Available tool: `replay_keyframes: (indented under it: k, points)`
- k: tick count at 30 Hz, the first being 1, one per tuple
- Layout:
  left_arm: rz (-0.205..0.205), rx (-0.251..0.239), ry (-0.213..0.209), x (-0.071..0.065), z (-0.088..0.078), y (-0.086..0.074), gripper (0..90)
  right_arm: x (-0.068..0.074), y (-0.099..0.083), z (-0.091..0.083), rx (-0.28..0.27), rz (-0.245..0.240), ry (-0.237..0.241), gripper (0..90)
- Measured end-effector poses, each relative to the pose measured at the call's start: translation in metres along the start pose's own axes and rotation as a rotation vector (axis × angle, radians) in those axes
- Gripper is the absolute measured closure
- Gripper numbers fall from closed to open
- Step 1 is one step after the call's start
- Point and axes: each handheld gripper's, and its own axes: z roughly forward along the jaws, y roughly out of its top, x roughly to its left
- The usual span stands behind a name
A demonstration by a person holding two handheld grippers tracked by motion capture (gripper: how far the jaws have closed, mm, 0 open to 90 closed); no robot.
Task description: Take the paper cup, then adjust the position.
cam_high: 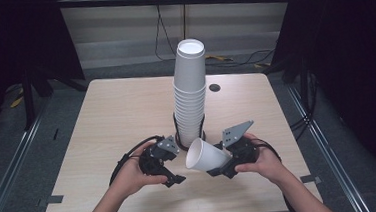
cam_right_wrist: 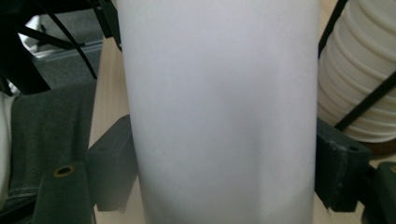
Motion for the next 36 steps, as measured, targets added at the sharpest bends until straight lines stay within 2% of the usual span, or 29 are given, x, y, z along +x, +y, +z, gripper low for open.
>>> replay_keyframes:
  k: [1,4,8,13,19,28,32,36]
  points:
    - [-0.002,-0.007,0.001,0.000,0.000,0.000,18.7,0.000,0.000,0.000,-0.022,-0.005,0.008,20.8]
    - [-0.012,-0.027,-0.004,0.001,-0.001,0.000,18.2,0.001,0.000,0.000,-0.025,-0.006,0.010,20.8]
    - [-0.010,-0.027,-0.007,0.001,-0.002,0.000,17.8,0.002,0.001,0.000,-0.031,-0.013,0.011,20.7]
    - [-0.012,-0.051,-0.007,0.001,-0.003,0.001,17.5,0.001,0.001,-0.001,-0.067,-0.010,0.019,20.7]
    - [-0.009,-0.064,-0.020,0.001,-0.004,0.001,16.8,0.002,0.000,-0.002,-0.069,-0.012,0.024,20.7]
    - [-0.008,-0.119,-0.037,0.000,-0.009,0.005,16.3,0.003,0.000,0.001,-0.089,-0.015,0.041,20.7]
    - [-0.018,-0.147,-0.049,0.001,-0.012,0.005,16.2,0.003,0.001,0.001,-0.096,-0.020,0.045,20.6]
    - [-0.025,-0.153,-0.052,0.001,-0.013,0.004,16.1,0.002,0.002,-0.001,-0.092,-0.022,0.041,20.6]
